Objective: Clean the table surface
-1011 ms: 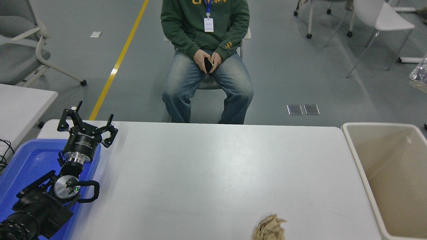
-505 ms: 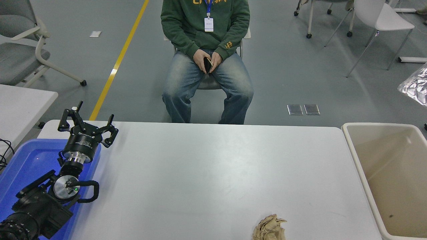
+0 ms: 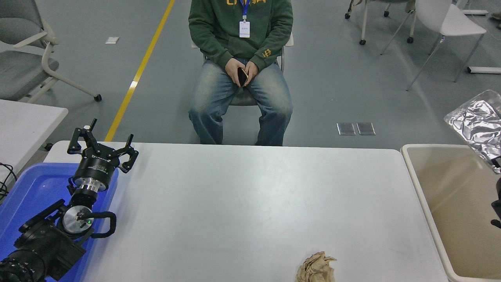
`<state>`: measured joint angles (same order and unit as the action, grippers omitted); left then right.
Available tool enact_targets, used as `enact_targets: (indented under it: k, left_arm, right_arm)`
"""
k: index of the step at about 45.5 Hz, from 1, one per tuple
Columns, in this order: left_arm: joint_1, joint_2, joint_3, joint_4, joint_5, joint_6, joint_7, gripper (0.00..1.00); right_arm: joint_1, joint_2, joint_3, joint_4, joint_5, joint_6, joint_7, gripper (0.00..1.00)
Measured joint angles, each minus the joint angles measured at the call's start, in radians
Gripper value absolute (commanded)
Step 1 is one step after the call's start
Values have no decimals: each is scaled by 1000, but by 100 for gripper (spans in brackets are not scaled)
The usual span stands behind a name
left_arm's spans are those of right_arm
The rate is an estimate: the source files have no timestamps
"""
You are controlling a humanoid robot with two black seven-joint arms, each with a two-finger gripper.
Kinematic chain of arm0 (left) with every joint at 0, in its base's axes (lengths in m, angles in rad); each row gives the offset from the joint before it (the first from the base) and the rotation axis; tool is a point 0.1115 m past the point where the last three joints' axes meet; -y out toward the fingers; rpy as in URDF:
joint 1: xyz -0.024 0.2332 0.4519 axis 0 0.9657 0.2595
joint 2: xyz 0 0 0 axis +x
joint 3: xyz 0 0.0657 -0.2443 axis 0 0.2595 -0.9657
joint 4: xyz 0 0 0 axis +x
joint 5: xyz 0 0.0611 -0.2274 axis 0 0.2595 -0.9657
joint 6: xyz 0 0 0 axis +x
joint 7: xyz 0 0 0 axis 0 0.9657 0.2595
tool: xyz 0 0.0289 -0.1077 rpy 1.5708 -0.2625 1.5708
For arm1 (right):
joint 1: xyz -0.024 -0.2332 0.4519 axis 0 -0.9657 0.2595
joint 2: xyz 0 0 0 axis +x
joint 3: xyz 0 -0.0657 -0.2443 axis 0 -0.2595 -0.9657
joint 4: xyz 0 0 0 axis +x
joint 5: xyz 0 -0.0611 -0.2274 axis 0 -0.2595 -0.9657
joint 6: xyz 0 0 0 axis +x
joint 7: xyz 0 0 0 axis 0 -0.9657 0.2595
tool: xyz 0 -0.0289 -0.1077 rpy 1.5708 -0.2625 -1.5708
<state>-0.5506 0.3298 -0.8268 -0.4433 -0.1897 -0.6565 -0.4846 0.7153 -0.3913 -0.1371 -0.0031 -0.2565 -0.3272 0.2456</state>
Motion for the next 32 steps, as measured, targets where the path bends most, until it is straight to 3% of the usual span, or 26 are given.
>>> enact_targets:
  k: [28,30,32]
  left_arm:
    - [0,0,0,0,0,0,0,100]
    - [0,0,0,0,0,0,0,100]
    - [0,0,0,0,0,0,0,100]
  right_arm:
    - [-6,0,9,-2,2,-2,0,0]
    - [-5,-1,9,-2,2,0,-1,15]
    - [-4,-1,9,-2,2,0,-1,39]
